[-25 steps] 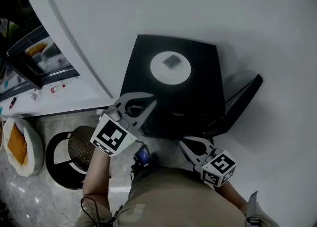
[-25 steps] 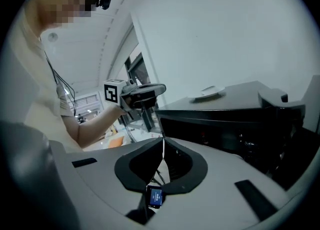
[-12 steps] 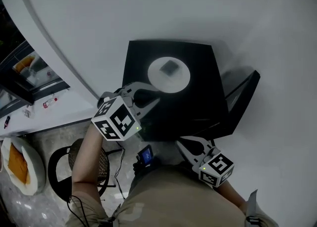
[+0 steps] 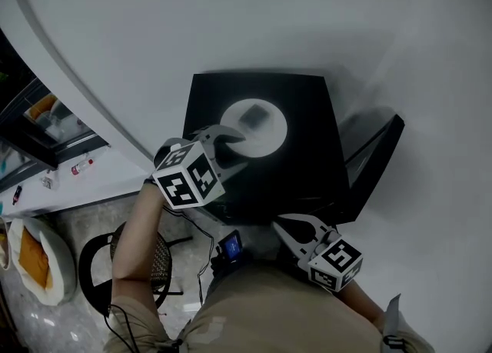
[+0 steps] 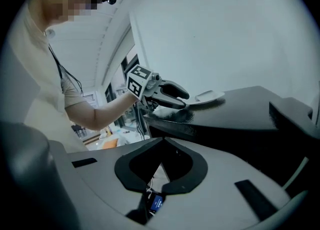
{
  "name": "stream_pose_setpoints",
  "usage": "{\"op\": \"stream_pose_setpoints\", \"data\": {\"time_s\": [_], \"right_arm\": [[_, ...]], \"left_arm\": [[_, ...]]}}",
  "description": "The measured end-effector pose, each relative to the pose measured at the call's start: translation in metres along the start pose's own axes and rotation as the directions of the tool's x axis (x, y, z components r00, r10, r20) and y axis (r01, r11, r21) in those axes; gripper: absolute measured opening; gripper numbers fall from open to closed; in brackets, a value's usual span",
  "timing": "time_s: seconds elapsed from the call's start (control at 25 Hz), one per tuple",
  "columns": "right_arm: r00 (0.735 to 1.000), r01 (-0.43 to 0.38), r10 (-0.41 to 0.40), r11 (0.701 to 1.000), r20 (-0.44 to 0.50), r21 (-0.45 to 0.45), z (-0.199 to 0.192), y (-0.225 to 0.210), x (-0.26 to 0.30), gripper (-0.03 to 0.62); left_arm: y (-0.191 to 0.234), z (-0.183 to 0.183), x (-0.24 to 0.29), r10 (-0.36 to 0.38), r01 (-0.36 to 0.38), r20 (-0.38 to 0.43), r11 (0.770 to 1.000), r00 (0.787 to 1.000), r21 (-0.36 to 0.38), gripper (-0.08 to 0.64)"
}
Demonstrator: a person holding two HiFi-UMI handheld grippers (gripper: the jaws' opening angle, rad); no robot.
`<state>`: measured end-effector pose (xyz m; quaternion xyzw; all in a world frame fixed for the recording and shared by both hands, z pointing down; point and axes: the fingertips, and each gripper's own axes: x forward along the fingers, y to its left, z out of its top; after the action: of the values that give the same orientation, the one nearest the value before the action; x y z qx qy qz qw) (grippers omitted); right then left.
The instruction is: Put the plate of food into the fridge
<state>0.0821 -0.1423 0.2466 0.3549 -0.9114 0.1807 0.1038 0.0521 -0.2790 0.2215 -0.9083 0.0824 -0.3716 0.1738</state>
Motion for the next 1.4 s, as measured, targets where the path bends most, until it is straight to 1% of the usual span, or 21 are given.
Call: {"op": "stream_pose_setpoints", "data": {"time_s": [0.12, 0.28, 0.36, 0.4, 0.56, 0.72, 0.88, 1.04, 1.12, 1.2, 1.24, 1.32, 1.4], "right_arm": [[1.000, -0.022, 0.022, 1.000, -0.005, 0.004, 0.000, -0.002, -0.002, 0.023], [0.999, -0.036, 0.036, 0.999, -0.010, 0.011, -0.001, -0.007, -0.006, 0.023], [0.999, -0.048, 0.049, 0.999, -0.012, 0.010, -0.002, -0.007, -0.007, 0.023], [0.998, -0.056, 0.056, 0.998, -0.013, 0.011, -0.002, -0.006, -0.007, 0.023], [0.998, -0.060, 0.060, 0.998, -0.015, 0.013, -0.005, -0.010, -0.009, 0.023], [0.998, -0.056, 0.056, 0.998, -0.015, 0.010, -0.006, -0.011, -0.012, 0.023], [0.998, -0.055, 0.055, 0.998, -0.023, 0.005, -0.007, -0.012, -0.012, 0.023], [0.998, -0.054, 0.053, 0.999, -0.027, -0.005, -0.004, -0.007, -0.011, 0.023], [0.998, -0.052, 0.051, 0.999, -0.028, -0.008, -0.003, -0.005, -0.010, 0.023], [0.998, -0.051, 0.051, 0.999, -0.031, -0.013, -0.002, -0.003, -0.009, 0.023], [0.998, -0.051, 0.050, 0.999, -0.032, -0.014, -0.002, -0.003, -0.009, 0.023], [0.998, -0.050, 0.050, 0.999, -0.033, -0.012, -0.003, -0.004, -0.008, 0.023], [0.998, -0.055, 0.055, 0.998, -0.034, -0.012, -0.003, -0.001, -0.007, 0.023]], "left_arm": [[0.004, -0.001, 0.003, -0.001, 0.002, 0.013, 0.999, 1.000, -0.050, 0.164], [0.004, -0.002, 0.004, -0.033, 0.034, 0.016, 0.992, 0.999, -0.125, 0.158], [0.001, -0.003, 0.004, -0.054, 0.055, 0.007, 0.984, 0.999, -0.168, 0.115], [0.000, -0.003, 0.005, -0.059, 0.058, -0.001, 0.981, 0.998, -0.184, 0.117], [0.000, -0.003, 0.007, -0.063, 0.054, -0.035, 0.976, 0.997, -0.212, 0.117], [-0.003, -0.003, 0.005, -0.060, 0.050, -0.031, 0.968, 0.998, -0.244, 0.117], [-0.010, -0.003, 0.003, -0.087, 0.076, -0.034, 0.965, 0.996, -0.252, 0.115], [-0.018, -0.001, -0.002, -0.085, 0.078, -0.030, 0.976, 0.996, -0.205, 0.115], [-0.024, 0.002, -0.005, -0.120, 0.118, 0.001, 0.974, 0.993, -0.192, 0.117], [-0.030, 0.008, -0.010, -0.161, 0.169, 0.056, 0.962, 0.985, -0.214, 0.157], [-0.033, 0.011, -0.012, -0.168, 0.180, 0.072, 0.959, 0.983, -0.217, 0.183], [-0.036, 0.012, -0.011, -0.161, 0.168, 0.053, 0.968, 0.986, -0.187, 0.234], [-0.037, 0.012, -0.009, -0.148, 0.150, 0.026, 0.977, 0.989, -0.155, 0.256]]}}
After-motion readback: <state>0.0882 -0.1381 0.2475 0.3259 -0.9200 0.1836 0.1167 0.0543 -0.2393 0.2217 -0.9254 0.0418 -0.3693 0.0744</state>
